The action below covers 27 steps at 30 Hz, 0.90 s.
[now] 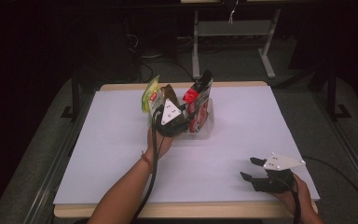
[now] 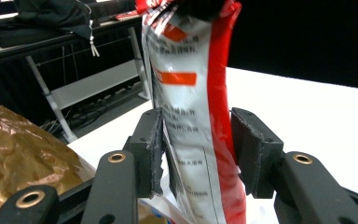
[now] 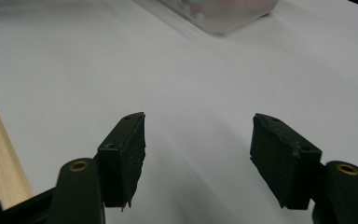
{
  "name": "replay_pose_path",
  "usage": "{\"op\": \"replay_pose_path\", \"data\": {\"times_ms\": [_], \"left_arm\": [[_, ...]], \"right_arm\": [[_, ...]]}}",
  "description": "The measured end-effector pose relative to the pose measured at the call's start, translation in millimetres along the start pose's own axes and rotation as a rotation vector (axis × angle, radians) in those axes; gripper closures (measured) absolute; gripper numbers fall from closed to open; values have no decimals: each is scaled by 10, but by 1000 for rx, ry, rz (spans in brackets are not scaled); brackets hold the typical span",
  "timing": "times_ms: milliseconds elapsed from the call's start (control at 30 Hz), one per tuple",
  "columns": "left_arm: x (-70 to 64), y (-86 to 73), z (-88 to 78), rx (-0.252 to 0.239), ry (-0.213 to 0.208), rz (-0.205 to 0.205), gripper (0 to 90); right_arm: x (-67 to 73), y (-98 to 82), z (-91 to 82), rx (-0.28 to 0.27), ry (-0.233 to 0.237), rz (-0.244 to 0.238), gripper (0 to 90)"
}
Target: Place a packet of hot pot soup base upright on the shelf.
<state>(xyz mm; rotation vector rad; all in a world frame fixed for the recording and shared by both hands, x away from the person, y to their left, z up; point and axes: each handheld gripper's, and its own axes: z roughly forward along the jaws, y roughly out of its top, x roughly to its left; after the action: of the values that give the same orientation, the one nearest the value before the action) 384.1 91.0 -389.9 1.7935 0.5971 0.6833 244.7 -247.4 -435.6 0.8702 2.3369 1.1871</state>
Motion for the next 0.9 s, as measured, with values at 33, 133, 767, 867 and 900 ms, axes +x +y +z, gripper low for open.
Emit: {"op": "replay_pose_path", "data": {"times_ms": [33, 133, 767, 867, 900], "left_arm": [[-3, -9, -9, 2, -1, 11, 537], [-9, -35, -43, 7, -8, 27, 524], [-11, -145, -285, 30, -41, 65, 420], [-4, -173, -332, 44, -48, 73, 410], [0, -181, -349, 49, -53, 76, 409]], "right_arm": [[1, 1, 1, 1, 1, -2, 360], [3, 3, -2, 2, -3, -3, 357], [23, 13, -14, -10, -22, -27, 356], [23, 14, -15, -14, -21, -24, 356], [23, 14, -15, -14, -20, -25, 356]]}}
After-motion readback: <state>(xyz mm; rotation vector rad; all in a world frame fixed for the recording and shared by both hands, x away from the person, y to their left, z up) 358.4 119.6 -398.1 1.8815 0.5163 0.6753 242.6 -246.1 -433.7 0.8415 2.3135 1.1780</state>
